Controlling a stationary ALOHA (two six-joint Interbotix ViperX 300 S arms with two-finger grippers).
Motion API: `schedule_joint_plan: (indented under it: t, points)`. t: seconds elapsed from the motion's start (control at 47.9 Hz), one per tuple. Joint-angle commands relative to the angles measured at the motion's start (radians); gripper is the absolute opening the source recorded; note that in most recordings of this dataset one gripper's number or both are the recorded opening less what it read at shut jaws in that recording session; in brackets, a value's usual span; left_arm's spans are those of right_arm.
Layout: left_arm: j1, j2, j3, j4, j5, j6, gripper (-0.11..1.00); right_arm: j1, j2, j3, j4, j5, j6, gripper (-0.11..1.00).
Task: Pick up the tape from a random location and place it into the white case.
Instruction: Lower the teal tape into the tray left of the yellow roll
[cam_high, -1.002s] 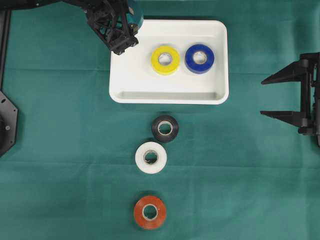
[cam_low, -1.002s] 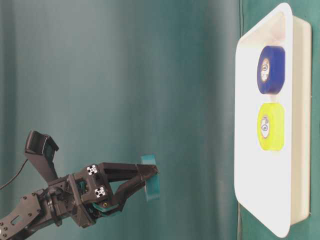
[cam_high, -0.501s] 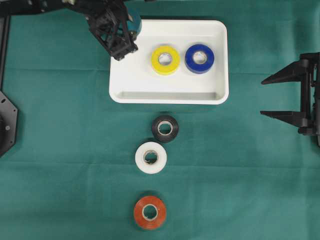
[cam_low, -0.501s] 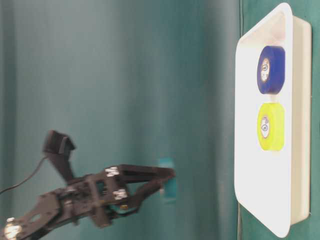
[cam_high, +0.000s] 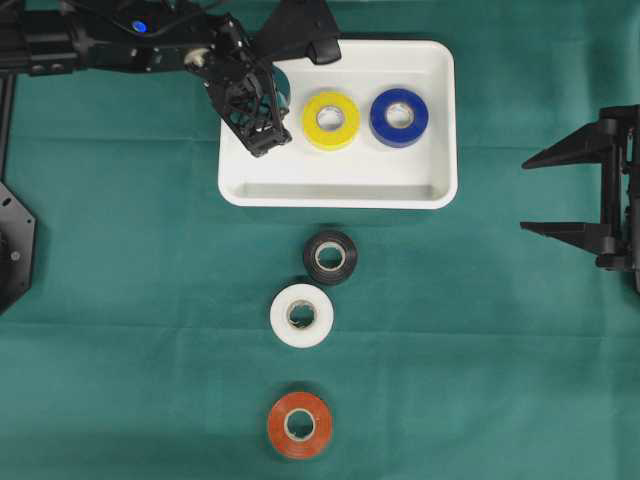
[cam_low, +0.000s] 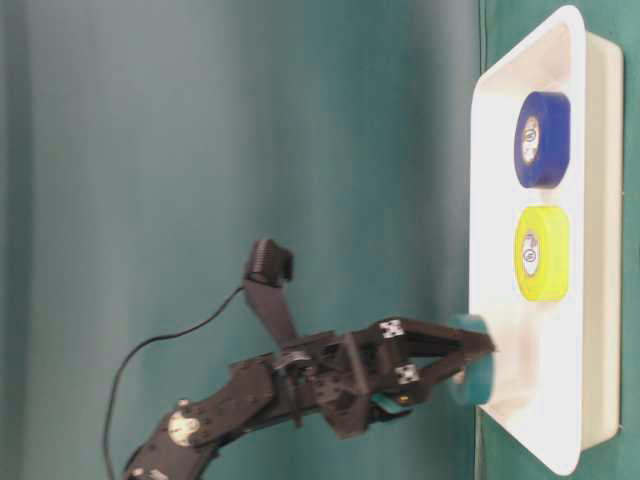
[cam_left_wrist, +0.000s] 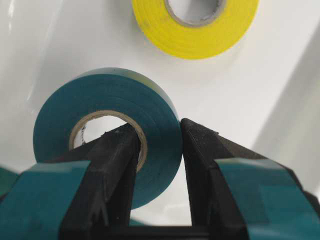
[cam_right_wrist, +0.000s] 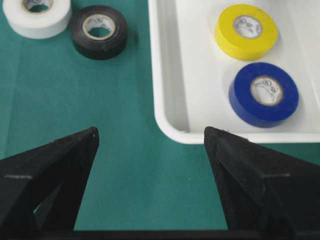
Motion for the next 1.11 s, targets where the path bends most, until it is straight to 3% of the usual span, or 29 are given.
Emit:
schedule_joint_plan:
  t: [0.0, 0.417, 0.814, 0.877, 1.085]
  points:
    - [0.000, 0.003, -0.003, -0.002, -0.028, 0.002, 0.24, 0.000, 0.006, -0.025, -0.002, -0.005, -0.002, 0.84]
    - [-0.011, 0.034, 0.000, -0.002, -0.087, 0.008, 0.24, 0.000, 0.006, -0.023, -0.002, -0.005, -0.002, 0.84]
    - [-0.026, 0.032, 0.002, -0.002, -0.060, 0.032, 0.23, 0.000, 0.008, -0.025, -0.002, -0.005, -0.002, 0.84]
    - [-0.026, 0.031, 0.005, -0.002, -0.054, 0.037, 0.33, 0.002, 0.006, -0.025, -0.002, -0.005, -0.002, 0.84]
    - [-0.025, 0.029, 0.005, -0.002, -0.037, 0.040, 0.91, 0.002, 0.008, -0.025, -0.002, -0.005, -0.002, 0.84]
